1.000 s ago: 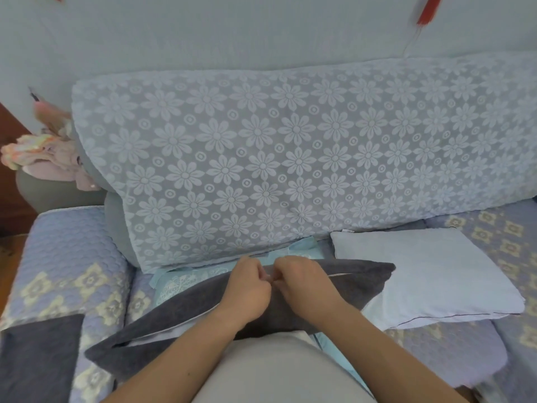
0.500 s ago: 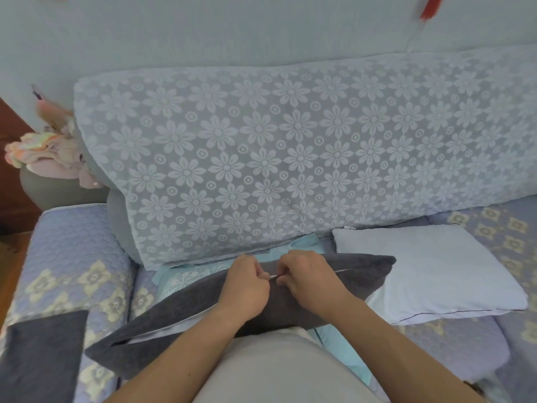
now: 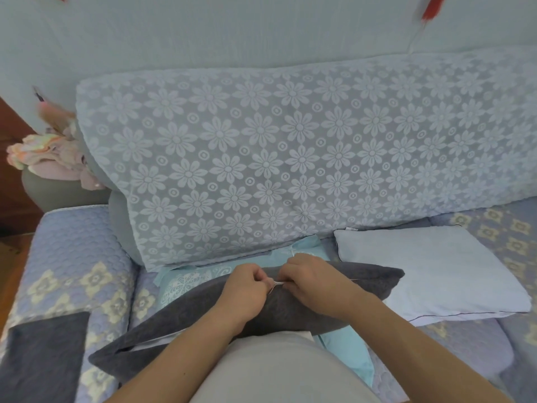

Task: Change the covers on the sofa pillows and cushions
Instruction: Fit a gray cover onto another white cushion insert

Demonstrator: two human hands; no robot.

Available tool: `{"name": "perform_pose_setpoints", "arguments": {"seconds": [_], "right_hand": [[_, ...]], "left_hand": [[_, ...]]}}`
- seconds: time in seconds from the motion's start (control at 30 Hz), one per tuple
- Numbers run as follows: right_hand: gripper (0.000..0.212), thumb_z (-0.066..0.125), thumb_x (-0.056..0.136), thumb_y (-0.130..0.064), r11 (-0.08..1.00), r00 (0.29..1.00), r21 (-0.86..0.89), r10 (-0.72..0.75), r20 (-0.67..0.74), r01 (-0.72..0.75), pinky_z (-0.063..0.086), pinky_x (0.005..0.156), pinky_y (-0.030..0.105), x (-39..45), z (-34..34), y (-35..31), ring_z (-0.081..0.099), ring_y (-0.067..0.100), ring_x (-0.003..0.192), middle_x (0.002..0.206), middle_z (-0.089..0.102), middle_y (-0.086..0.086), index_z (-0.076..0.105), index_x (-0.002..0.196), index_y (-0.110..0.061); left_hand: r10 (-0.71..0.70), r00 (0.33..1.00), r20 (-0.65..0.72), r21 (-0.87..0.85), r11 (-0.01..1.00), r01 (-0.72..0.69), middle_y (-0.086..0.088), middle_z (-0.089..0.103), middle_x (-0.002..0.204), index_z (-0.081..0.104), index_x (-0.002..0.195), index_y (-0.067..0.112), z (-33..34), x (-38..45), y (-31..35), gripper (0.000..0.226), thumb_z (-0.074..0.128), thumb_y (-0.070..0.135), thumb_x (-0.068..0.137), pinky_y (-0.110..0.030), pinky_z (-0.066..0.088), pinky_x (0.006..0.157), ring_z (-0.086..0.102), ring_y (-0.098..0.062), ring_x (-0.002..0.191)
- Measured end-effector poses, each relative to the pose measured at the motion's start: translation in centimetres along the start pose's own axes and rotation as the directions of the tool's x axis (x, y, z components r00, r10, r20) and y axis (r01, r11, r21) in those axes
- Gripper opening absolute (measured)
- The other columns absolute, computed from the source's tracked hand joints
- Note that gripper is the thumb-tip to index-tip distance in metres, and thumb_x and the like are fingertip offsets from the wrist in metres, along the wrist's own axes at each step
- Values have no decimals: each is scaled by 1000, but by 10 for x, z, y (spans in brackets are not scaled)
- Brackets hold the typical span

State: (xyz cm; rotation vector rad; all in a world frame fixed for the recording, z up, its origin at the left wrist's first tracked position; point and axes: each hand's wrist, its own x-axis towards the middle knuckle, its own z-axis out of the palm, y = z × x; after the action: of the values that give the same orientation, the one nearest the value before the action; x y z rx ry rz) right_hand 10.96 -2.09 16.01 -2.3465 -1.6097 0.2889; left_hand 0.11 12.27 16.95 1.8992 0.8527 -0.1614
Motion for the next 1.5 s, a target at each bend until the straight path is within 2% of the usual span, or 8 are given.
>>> {"name": "perform_pose_setpoints", "arguments": {"seconds": [0.2,0.47,0.8,1.0,1.17,1.27,1.33,1.5], "right_hand": [[12,70,79,-8,984,971,-170,-92,-219,55,39,47,31,-6,17,-4,49,18,74,78,57,-2,66,85,-17],[17,73,75,-1,968,910,-22,226,-347,-248,43,49,34,-9,19,-3,48,20,75,76,52,-2,67,81,-16],[14,57,98,-18,857,856,-61,501,-131,-511,48,72,43,-43,6,66,50,23,89,90,57,0,71,97,-18],[16,54,99,-17,807,798,-30,577,-175,-590,47,73,42,-38,15,77,52,24,89,94,60,2,69,97,-15],[12,64,94,-19,894,884,-67,423,-197,-443,47,82,42,-41,20,93,52,27,92,100,63,2,68,105,-18],[32,69,90,-30,802,816,-166,543,-201,-574,51,88,48,-65,43,108,54,32,100,111,61,8,64,118,-17],[21,58,93,-28,752,773,-197,575,-269,-629,52,77,48,-82,56,108,58,34,90,97,62,11,68,104,-13],[24,42,94,-15,803,787,-127,517,-336,-582,44,66,40,-69,34,101,59,30,72,76,62,3,63,83,-15]], "left_hand": [[133,987,-88,188,975,-115,0,49,95,48,78,17,2,-3,9,20,58,14,96,-30,40,74,48,-9,79],[122,977,-176,260,963,-74,1,44,94,47,84,10,-14,-12,1,16,51,11,99,-30,32,71,42,-10,77],[304,875,-376,668,744,29,-4,52,93,55,72,16,-73,-24,-54,19,69,10,84,-47,41,76,48,-29,89],[167,873,-458,609,774,171,-8,51,105,56,78,13,-114,1,-67,14,63,12,90,-45,40,83,47,-32,101],[494,779,-386,750,659,-46,-9,57,100,66,86,9,-111,7,-74,7,70,15,87,-49,43,84,54,-33,94],[650,751,-114,835,473,-283,-5,61,119,66,116,20,-71,13,-76,36,59,44,91,-53,37,104,56,-27,114],[653,756,48,862,356,-362,0,65,113,67,116,25,-42,20,-87,41,49,53,91,-55,36,107,62,-23,109],[617,787,-9,862,403,-306,1,66,78,62,83,24,-53,53,-79,25,51,41,99,-43,45,73,63,-27,74]]}}
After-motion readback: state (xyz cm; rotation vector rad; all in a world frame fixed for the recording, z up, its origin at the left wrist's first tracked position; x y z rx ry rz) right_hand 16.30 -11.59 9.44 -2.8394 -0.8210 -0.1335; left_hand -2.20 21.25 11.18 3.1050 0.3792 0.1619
